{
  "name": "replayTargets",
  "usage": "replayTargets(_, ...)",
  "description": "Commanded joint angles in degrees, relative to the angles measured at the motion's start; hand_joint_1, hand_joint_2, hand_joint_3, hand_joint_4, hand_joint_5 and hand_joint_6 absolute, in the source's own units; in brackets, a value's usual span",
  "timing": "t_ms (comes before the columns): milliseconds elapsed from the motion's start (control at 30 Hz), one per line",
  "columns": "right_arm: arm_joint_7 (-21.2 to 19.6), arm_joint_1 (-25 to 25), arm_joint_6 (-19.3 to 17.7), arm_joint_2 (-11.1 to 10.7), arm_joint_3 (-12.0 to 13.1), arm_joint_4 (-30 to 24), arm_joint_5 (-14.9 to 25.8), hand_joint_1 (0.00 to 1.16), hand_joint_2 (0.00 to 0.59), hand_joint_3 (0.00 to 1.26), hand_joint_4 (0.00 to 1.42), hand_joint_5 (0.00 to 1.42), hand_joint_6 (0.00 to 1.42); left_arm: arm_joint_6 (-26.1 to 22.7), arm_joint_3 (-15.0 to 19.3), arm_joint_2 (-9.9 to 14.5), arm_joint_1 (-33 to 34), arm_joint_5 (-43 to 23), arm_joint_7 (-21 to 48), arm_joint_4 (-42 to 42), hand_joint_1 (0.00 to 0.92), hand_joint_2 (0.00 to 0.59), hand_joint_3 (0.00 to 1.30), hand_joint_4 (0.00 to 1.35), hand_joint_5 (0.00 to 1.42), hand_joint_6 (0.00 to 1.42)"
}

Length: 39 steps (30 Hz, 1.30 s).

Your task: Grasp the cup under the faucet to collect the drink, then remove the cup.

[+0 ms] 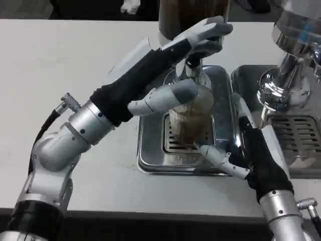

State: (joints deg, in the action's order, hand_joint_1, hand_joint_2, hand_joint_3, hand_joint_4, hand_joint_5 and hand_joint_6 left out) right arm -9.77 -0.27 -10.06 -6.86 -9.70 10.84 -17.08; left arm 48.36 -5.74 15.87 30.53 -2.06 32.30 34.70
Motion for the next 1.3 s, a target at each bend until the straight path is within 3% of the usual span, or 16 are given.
replayTargets(33,0.81,-2.74,-1.89,0.51,0.9,3.28,1.51,0.71,0.2,0.0,0.0,0.0,0.0,-1.05,-0.82,0.9,0.49,1.15,0.83,-0.13,0.0,0.093,0.16,0.02,0.19,0.17)
replayTargets(833,1.57,-8.68,-5.67,4.05,0.21,12.65,3.05,0.7,0.203,0.0,0.0,0.0,0.0,-1.76,-1.24,0.79,-0.57,1.31,0.83,-1.21,0.0,0.097,0.17,0.03,0.2,0.17)
replayTargets(1300,1.86,-10.56,-7.2,4.8,-0.06,15.62,3.06,0.69,0.204,0.0,0.0,0.0,0.0,-2.27,-1.29,0.73,-0.9,1.3,0.78,-1.61,0.0,0.1,0.18,0.03,0.2,0.17)
